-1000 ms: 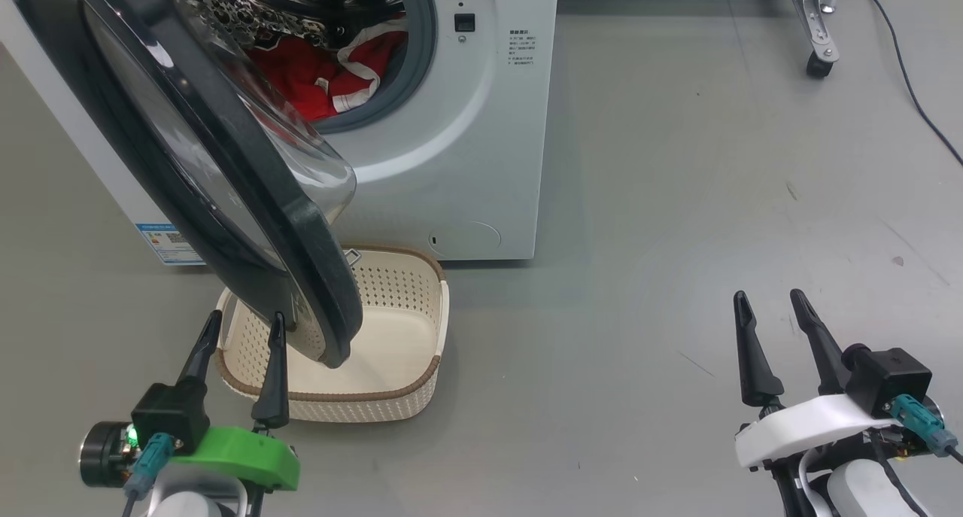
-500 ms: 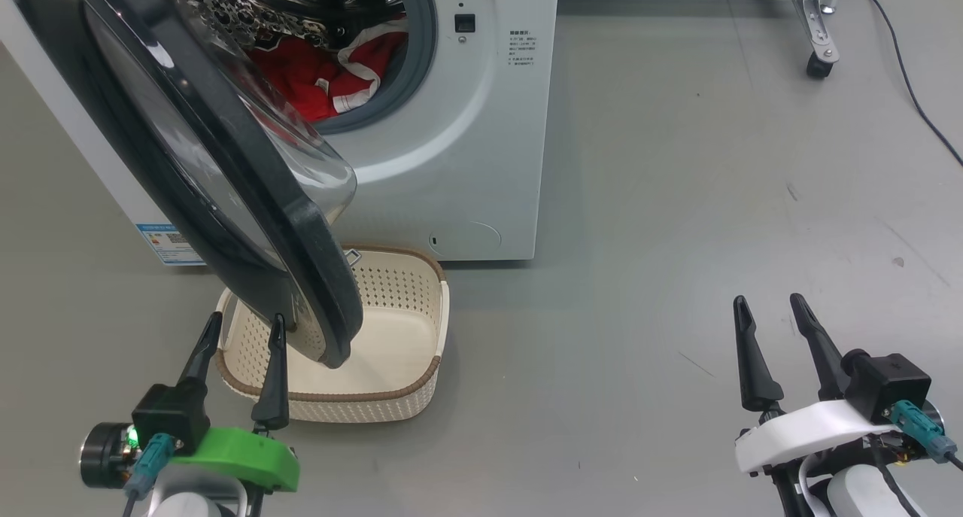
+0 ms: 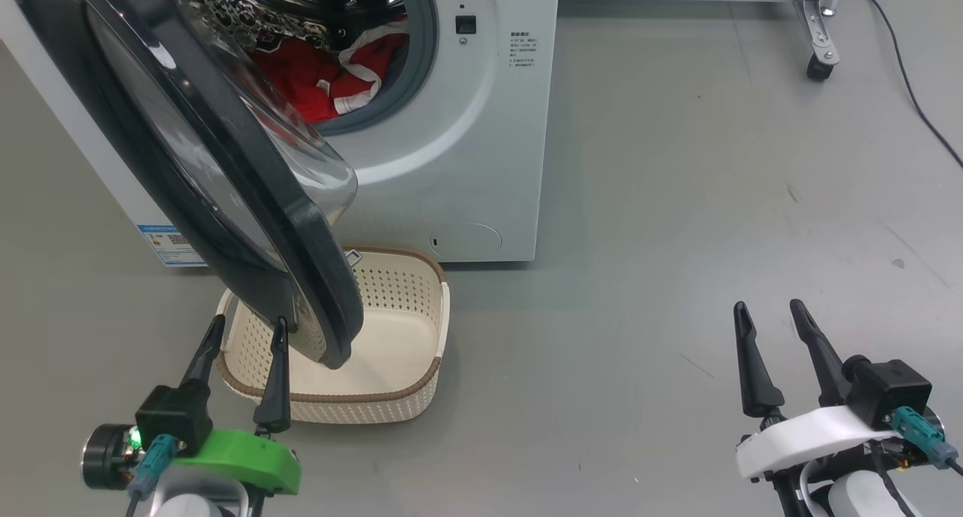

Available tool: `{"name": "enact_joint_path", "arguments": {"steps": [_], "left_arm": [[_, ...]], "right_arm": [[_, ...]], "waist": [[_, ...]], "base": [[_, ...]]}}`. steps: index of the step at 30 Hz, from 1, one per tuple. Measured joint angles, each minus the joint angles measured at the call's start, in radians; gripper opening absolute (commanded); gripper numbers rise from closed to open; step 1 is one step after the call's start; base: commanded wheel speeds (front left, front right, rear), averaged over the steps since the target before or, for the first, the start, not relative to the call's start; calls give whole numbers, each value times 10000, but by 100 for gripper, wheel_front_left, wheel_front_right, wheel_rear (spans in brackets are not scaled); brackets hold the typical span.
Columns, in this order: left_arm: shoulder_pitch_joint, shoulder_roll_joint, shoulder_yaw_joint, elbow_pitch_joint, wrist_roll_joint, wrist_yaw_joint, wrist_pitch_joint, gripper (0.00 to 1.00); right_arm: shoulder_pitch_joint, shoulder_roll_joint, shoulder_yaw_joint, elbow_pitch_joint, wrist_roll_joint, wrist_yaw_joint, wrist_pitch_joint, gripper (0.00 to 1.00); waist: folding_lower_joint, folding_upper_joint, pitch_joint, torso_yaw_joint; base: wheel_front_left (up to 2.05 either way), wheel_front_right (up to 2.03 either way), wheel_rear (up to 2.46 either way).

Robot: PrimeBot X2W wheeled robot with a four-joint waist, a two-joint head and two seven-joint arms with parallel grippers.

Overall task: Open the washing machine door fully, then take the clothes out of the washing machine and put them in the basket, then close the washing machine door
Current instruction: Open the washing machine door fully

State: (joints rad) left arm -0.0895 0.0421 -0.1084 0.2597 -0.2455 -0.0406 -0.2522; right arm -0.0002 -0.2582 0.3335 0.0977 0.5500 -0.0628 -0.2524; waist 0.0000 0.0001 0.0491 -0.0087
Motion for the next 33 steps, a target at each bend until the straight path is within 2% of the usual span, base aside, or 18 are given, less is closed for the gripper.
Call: {"name": "enact_joint_path", "arguments": {"steps": [2,3,4,12,22,26,33], "left_arm": [[1,-2,-4,12,8,-2,0,100],[2,-2,-15,40,8,-13,0,35],[8,-2,-27,69,8,-15,2,0],[23,-4,-77,44,8,-90,2,0],[-66,-10,280,-805,-92,-88,2,0],[-441,-13,502,-1283,-414,-88,2,0],[-1321,-46,755,-2090,-314,-132,-44,0]], "right_arm": [[53,12,-25,12,-13,2,0,100],[62,25,-35,17,-38,4,0,100],[64,40,-44,21,-71,21,0,100],[86,104,-146,58,-82,169,0,100],[87,353,-301,69,-148,205,0,100],[87,418,-353,96,-153,221,0,100],[88,527,-414,169,-249,307,0,100]], "waist": [[0,0,-7,4],[0,0,-10,5],[0,0,-13,7],[0,0,-53,11],[0,0,-58,14],[0,0,-73,14],[0,0,-107,22]], "base": [[0,0,0],[0,0,0],[0,0,0],[0,0,0],[0,0,0],[0,0,0],[0,0,0]]}}
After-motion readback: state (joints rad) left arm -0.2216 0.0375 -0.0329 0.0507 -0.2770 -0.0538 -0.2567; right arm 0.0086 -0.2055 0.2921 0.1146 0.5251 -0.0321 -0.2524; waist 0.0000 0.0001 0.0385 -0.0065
